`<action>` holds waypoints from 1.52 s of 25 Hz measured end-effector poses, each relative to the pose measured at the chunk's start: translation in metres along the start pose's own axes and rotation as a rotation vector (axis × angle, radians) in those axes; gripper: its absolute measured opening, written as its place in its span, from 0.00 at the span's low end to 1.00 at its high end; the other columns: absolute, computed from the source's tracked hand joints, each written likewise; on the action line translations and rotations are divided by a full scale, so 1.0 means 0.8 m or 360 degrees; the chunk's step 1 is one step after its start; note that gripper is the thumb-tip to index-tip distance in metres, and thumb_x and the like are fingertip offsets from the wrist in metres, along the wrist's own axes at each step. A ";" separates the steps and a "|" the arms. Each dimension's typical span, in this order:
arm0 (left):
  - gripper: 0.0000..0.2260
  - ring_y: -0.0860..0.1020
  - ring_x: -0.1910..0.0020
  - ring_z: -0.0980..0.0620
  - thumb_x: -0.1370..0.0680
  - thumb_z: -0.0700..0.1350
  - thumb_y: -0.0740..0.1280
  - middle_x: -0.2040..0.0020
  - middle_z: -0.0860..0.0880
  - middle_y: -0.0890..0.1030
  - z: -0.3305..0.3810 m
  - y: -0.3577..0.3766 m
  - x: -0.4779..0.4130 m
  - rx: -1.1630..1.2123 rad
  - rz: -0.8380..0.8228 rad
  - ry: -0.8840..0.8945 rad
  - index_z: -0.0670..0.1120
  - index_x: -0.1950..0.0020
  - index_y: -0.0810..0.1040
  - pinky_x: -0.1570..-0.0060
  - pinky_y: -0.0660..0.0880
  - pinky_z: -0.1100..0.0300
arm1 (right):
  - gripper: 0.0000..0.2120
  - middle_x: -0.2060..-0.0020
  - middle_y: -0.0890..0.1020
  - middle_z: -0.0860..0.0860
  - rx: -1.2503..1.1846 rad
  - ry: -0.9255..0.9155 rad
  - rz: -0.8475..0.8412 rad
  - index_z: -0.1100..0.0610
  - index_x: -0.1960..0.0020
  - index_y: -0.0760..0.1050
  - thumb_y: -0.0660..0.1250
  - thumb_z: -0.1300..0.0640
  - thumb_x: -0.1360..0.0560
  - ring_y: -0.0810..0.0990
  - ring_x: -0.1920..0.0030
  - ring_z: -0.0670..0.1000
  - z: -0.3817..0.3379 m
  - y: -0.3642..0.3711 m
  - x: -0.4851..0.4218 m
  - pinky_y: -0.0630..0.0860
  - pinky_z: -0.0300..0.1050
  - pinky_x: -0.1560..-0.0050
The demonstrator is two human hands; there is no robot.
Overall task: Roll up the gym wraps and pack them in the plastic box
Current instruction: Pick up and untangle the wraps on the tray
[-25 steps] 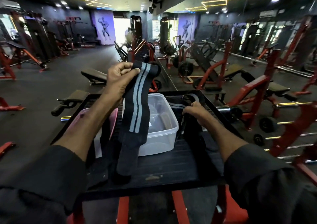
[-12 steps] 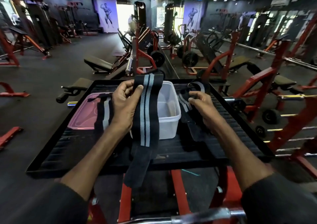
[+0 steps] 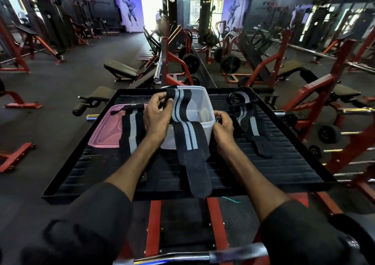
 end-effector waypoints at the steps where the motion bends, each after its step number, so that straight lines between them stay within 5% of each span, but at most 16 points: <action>1: 0.09 0.83 0.47 0.55 0.23 0.48 0.71 0.48 0.54 0.85 -0.002 0.003 -0.010 -0.0049 -0.0002 -0.0003 0.53 0.44 0.82 0.42 0.81 0.49 | 0.13 0.44 0.80 0.54 0.0070 0.0008 -0.0006 0.51 0.49 0.80 0.71 0.54 0.34 0.81 0.46 0.53 -0.001 0.007 -0.012 0.78 0.45 0.53; 7: 0.09 0.83 0.48 0.52 0.22 0.41 0.71 0.48 0.50 0.85 -0.015 0.017 -0.071 -0.0087 -0.0057 -0.0034 0.46 0.42 0.82 0.42 0.81 0.47 | 0.13 0.44 0.82 0.54 0.0378 -0.0123 -0.0149 0.57 0.46 0.81 0.69 0.66 0.29 0.79 0.47 0.52 -0.019 0.032 -0.081 0.72 0.36 0.56; 11: 0.09 0.81 0.52 0.55 0.22 0.36 0.70 0.50 0.48 0.83 0.005 0.010 -0.067 0.0144 0.0056 0.0035 0.39 0.41 0.81 0.46 0.81 0.59 | 0.21 0.47 0.78 0.45 0.0319 -0.0145 -0.0116 0.54 0.38 0.76 0.68 0.66 0.30 0.77 0.47 0.45 -0.056 -0.004 -0.087 0.75 0.38 0.50; 16: 0.09 0.82 0.50 0.53 0.23 0.37 0.71 0.48 0.45 0.84 0.055 0.002 -0.057 0.0352 0.0174 0.0226 0.37 0.43 0.82 0.45 0.80 0.60 | 0.09 0.63 0.85 0.50 -0.0003 -0.0053 -0.0065 0.54 0.54 0.84 0.72 0.65 0.32 0.83 0.60 0.48 -0.116 -0.042 -0.082 0.79 0.43 0.54; 21: 0.11 0.82 0.52 0.53 0.24 0.37 0.72 0.49 0.43 0.84 0.108 0.014 -0.044 0.0635 -0.0032 0.0295 0.37 0.42 0.81 0.50 0.80 0.62 | 0.14 0.55 0.84 0.46 0.0269 -0.0044 -0.0419 0.57 0.42 0.82 0.70 0.67 0.25 0.82 0.57 0.40 -0.162 -0.065 -0.013 0.75 0.27 0.59; 25: 0.07 0.82 0.55 0.56 0.24 0.34 0.71 0.55 0.49 0.85 0.123 0.025 -0.018 0.0972 -0.0128 0.0189 0.42 0.47 0.82 0.51 0.79 0.62 | 0.10 0.57 0.85 0.50 0.0512 0.0114 -0.0680 0.58 0.45 0.80 0.71 0.67 0.25 0.84 0.59 0.41 -0.124 -0.095 0.042 0.77 0.37 0.48; 27: 0.07 0.82 0.54 0.54 0.24 0.35 0.71 0.53 0.47 0.85 0.119 0.033 -0.005 0.1040 -0.0206 0.0153 0.40 0.46 0.81 0.49 0.79 0.60 | 0.17 0.50 0.84 0.55 0.0755 0.0269 -0.0874 0.59 0.37 0.77 0.72 0.64 0.25 0.83 0.50 0.49 -0.083 -0.107 0.069 0.75 0.45 0.45; 31: 0.07 0.83 0.53 0.52 0.22 0.34 0.71 0.53 0.46 0.85 0.097 0.051 0.034 0.1112 -0.0363 -0.0056 0.44 0.47 0.81 0.48 0.81 0.57 | 0.31 0.38 0.79 0.49 0.1390 0.0450 -0.1162 0.55 0.25 0.65 0.73 0.55 0.24 0.78 0.42 0.46 -0.046 -0.128 0.092 0.73 0.28 0.55; 33: 0.07 0.83 0.56 0.53 0.22 0.34 0.70 0.55 0.47 0.85 0.089 0.057 0.048 0.1149 -0.0399 -0.0162 0.45 0.48 0.81 0.50 0.81 0.57 | 0.43 0.24 0.66 0.47 0.1640 0.0579 -0.1328 0.51 0.19 0.57 0.75 0.47 0.26 0.66 0.25 0.49 -0.043 -0.147 0.084 0.67 0.36 0.31; 35: 0.07 0.83 0.56 0.53 0.22 0.34 0.70 0.55 0.47 0.85 0.085 0.063 0.056 0.1176 -0.0422 -0.0196 0.45 0.48 0.81 0.50 0.81 0.58 | 0.53 0.21 0.61 0.46 0.1812 0.0625 -0.1388 0.47 0.19 0.56 0.80 0.40 0.37 0.58 0.20 0.51 -0.047 -0.164 0.068 0.56 0.52 0.21; 37: 0.06 0.83 0.56 0.53 0.21 0.34 0.69 0.55 0.47 0.85 0.084 0.070 0.061 0.1256 -0.0438 -0.0271 0.43 0.47 0.80 0.50 0.81 0.59 | 0.54 0.26 0.72 0.49 0.1691 0.0475 -0.1219 0.45 0.21 0.61 0.81 0.40 0.42 0.69 0.25 0.54 -0.071 -0.170 0.048 0.65 0.54 0.24; 38: 0.05 0.84 0.57 0.53 0.21 0.34 0.69 0.55 0.47 0.85 0.084 0.075 0.064 0.1285 -0.0446 -0.0308 0.42 0.47 0.80 0.51 0.82 0.59 | 0.48 0.32 0.78 0.51 0.1417 0.0354 -0.1104 0.48 0.22 0.63 0.80 0.44 0.36 0.76 0.31 0.54 -0.088 -0.164 0.040 0.71 0.51 0.30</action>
Point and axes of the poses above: each hand's wrist, its own x-axis away from the middle knuckle, its own y-axis out of the palm, z = x × y, the point moved 6 cm from there along -x, towards the middle knuckle
